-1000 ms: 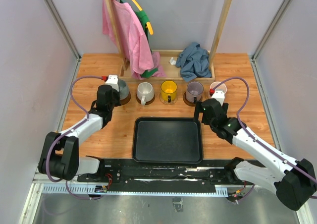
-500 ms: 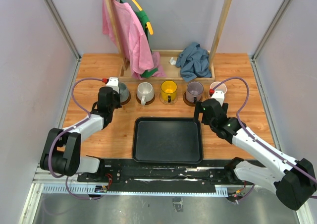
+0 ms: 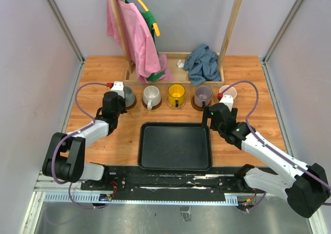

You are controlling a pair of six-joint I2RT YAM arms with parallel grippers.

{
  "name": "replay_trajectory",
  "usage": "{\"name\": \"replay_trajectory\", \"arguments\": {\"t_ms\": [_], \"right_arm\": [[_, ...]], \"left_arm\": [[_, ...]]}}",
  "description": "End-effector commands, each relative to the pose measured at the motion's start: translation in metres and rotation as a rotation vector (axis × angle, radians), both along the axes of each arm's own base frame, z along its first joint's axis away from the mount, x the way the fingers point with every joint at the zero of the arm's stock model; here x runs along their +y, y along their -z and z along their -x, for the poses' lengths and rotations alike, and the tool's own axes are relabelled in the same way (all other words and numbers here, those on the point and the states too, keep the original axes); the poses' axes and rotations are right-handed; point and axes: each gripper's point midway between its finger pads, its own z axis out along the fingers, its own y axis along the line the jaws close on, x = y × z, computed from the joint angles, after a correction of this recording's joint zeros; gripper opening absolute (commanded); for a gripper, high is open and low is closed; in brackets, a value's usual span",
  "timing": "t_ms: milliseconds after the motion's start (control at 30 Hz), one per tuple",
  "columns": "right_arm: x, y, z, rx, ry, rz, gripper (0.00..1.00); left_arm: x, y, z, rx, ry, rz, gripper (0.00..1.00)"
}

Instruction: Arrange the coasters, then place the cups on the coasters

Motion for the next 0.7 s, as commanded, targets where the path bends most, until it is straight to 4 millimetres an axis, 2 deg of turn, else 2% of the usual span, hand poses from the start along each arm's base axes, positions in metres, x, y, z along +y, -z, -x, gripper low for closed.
{"name": "replay_trajectory", "arguments": {"t_ms": [0,167,600,667], "right_arm": [[-0.002,-0.005,-0.004,-0.005,0.021,-0.008,1.0],[0.005,-0.003,-0.003,0.01,-0.004,-0.028,1.0],[0.007,-0.003,-0.005,0.014,-0.01,-0.031,1.0],[0.008,-0.003,-0.005,0.015,-0.012,-0.032,1.0]], "left_arm": [[0.004,-0.038,-0.022,-0.171,-0.039,0.033,0.01],[0.004,-0.033,-0.023,-0.168,-0.044,0.038,0.01],[0.003,-0.017,-0.023,-0.131,-0.038,0.034,0.0],[0.002,-0.016,-0.023,-0.125,-0.033,0.033,0.06]]}}
